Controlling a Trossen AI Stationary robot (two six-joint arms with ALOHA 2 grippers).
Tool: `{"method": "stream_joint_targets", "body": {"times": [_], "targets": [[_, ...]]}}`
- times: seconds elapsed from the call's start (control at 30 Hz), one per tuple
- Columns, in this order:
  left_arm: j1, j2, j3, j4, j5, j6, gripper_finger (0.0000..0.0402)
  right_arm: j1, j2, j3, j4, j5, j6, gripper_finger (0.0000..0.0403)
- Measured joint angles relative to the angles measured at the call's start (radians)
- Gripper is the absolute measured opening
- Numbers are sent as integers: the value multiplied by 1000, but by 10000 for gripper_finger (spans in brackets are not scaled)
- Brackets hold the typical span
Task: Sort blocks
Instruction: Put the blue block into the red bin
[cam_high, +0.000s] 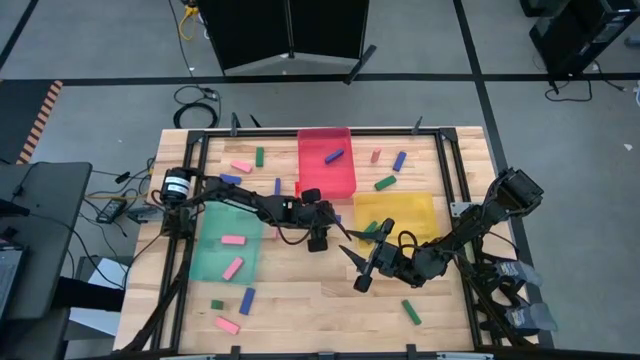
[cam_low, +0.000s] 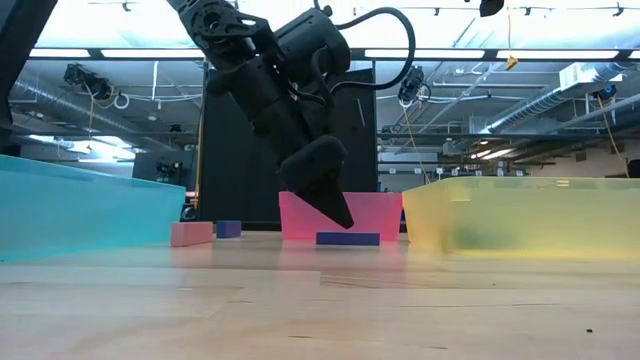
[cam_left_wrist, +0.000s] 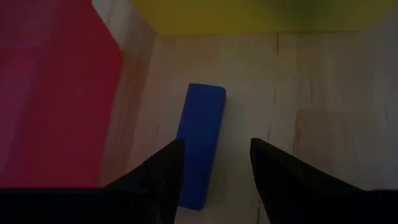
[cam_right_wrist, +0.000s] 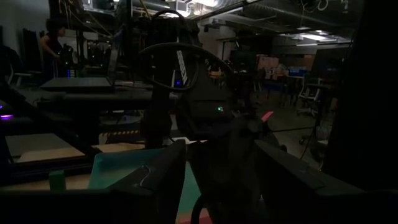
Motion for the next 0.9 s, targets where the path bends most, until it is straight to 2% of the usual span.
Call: {"method": "stream_joint_targets", "body": {"times": [0.47, 0.9], "targets": [[19, 2, 0, 2, 23, -5, 192, 0, 0, 0, 0, 0, 0, 197], [38, 68, 3, 38, 7, -12, 192, 2, 0, 0, 1, -10, 11, 197]]}}
